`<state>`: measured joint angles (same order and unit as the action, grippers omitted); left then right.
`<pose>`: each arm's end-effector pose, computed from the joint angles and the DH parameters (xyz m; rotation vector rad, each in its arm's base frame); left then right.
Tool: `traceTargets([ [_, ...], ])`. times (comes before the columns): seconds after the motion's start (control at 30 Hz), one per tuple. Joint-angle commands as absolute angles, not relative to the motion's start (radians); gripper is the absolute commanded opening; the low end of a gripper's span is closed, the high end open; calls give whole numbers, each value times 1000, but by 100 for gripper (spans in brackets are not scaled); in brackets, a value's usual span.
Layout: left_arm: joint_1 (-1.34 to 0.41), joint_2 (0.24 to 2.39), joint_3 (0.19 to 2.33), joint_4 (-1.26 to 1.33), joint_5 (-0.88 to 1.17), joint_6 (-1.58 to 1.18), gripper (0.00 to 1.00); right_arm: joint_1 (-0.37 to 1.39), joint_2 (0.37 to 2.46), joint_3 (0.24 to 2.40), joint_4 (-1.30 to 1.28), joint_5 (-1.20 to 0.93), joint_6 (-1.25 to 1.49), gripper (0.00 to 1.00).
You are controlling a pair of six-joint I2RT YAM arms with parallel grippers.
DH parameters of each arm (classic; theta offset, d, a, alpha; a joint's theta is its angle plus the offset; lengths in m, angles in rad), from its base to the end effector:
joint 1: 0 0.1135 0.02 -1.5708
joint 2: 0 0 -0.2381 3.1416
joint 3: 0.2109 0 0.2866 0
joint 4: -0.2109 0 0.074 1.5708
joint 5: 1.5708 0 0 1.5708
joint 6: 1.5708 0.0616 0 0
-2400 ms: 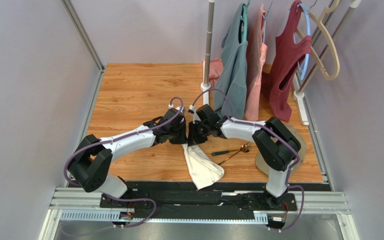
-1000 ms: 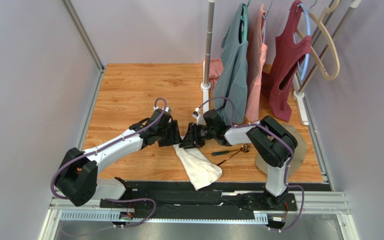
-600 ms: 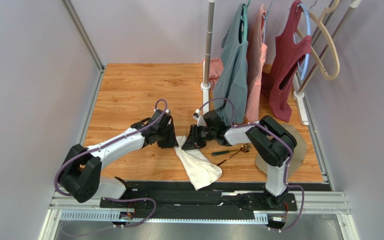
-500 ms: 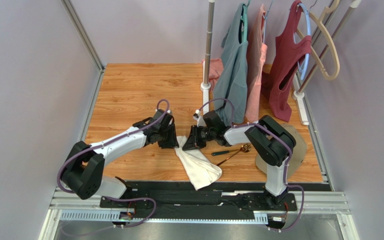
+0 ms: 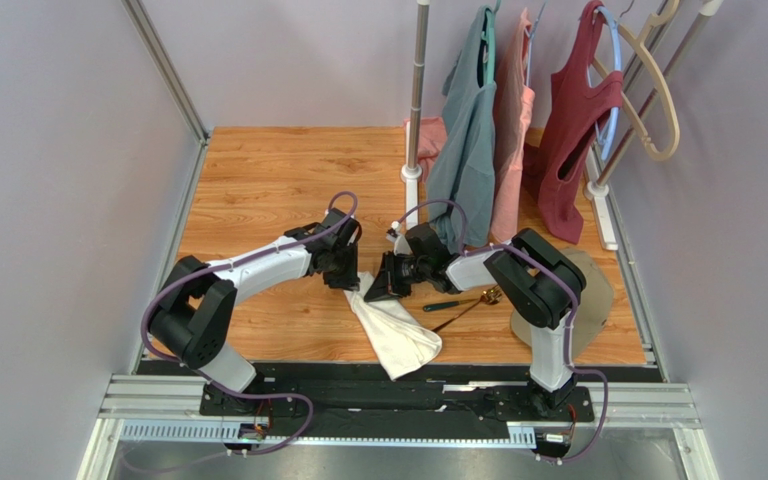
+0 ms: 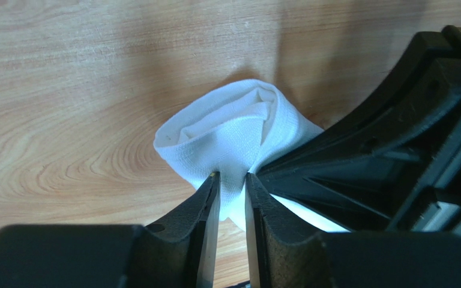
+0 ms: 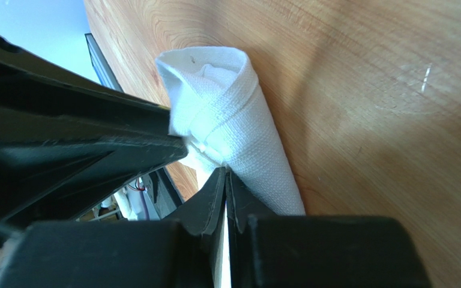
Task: Fold the napkin into a case and place the utensils inside
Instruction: Grasp the top corner of the smaller rectangle folded napkin from the folded napkin.
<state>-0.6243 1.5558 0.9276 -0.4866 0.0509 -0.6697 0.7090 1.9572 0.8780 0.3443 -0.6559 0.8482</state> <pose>0.2725 -0.2002 0.1137 -0.0466 2.7736 -0.4443 0.2685 0.2798 0.0330 -0.2118 2.6294 1.4453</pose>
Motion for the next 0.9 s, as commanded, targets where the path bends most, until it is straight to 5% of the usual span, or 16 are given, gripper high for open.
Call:
traceTargets([
  [0.0, -634, 1586, 969, -525, 20, -646, 20, 710, 1967, 893, 364, -626, 861, 5],
  [0.1, -637, 1594, 983, -541, 11, -643, 19, 710, 1962, 891, 361, -624, 861, 5],
  [0.2, -643, 1572, 985, -540, 11, -647, 0, 710, 1962, 893, 359, -624, 871, 5],
  [0.87, -655, 1516, 963, -561, 29, -695, 0, 755, 1979, 835, 534, -476, 1115, 0],
])
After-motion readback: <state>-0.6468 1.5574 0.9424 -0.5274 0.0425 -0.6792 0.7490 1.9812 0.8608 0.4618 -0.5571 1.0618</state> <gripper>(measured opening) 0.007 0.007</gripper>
